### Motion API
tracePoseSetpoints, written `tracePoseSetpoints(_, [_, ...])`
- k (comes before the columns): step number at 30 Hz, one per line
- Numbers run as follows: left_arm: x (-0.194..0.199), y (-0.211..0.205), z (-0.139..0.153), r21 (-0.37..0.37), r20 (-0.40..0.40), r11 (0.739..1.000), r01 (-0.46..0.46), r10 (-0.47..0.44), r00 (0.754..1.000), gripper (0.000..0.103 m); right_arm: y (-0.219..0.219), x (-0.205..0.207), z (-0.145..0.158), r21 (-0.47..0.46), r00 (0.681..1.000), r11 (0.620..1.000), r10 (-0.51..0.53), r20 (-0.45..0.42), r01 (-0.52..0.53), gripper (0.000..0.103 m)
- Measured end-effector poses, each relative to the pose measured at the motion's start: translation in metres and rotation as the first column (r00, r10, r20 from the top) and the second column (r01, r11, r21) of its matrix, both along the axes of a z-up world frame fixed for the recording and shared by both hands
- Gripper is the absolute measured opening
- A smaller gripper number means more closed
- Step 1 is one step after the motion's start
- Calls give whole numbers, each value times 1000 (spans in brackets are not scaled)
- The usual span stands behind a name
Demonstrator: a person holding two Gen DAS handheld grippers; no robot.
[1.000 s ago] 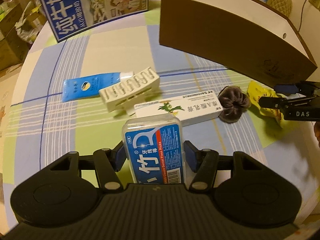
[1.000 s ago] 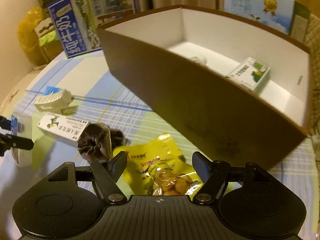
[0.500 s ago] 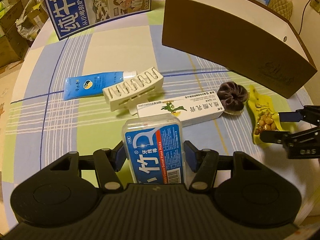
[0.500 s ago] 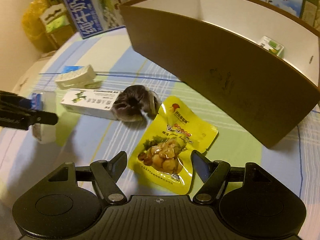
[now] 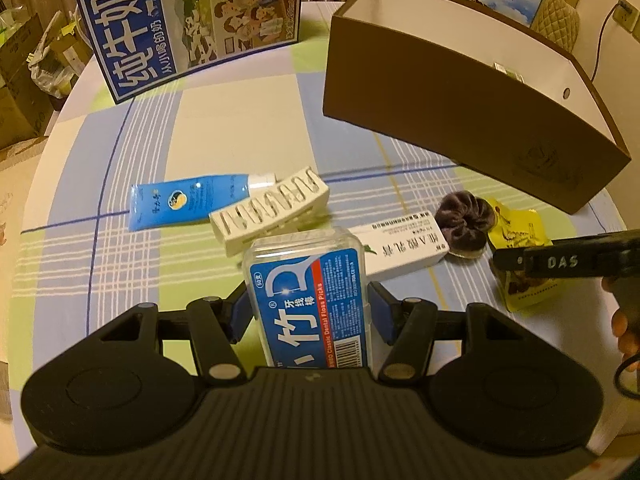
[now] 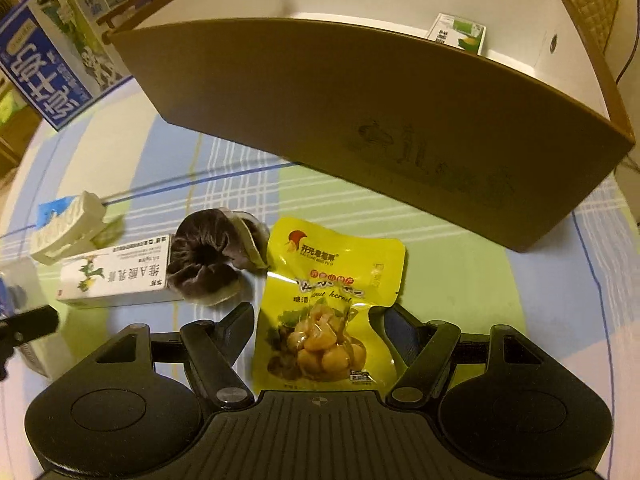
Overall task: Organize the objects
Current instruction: 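Lift the blue toothpick box with the left gripper while the right grasps the yellow snack packet, then carry the blue toothpick box and yellow snack packet over the brown box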
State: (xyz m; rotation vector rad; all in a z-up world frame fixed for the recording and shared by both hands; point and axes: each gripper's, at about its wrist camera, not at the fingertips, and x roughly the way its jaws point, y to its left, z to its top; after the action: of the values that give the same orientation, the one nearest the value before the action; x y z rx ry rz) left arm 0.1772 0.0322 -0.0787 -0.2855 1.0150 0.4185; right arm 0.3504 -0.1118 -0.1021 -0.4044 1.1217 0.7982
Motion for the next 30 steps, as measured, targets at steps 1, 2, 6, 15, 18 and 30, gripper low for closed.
tracePoseSetpoints(1, [1, 1, 0, 1, 0, 1000, 0, 0, 1000, 55, 3, -2, -1, -10, 1000, 1000, 7, 18, -7, 69])
tracePoseSetpoints(2, [1, 3, 0, 1, 0, 1000, 0, 0, 1000, 55, 5, -5, -2, -23, 999, 1000, 18, 37, -17, 69])
tracePoseSetpoints(6, [3, 6, 1, 2, 1, 1000, 6, -6, 1000, 55, 8, -16, -7, -47, 995, 998, 44, 93, -40, 69])
tracePoseSetpoints(15, [6, 7, 1, -2, 10, 1000, 29, -29, 1000, 55, -10, -15, -4, 1, 998, 999, 35, 51, -35, 59])
tracePoseSetpoints(18, [8, 7, 3, -1, 15, 999, 36, -36, 999, 55, -17, -14, -1, 11, 999, 999, 30, 30, -30, 57])
tracePoseSetpoints(30, [13, -4, 11, 9, 38, 996, 85, -85, 996, 55, -33, -27, 28, 44, 998, 998, 53, 30, -54, 52])
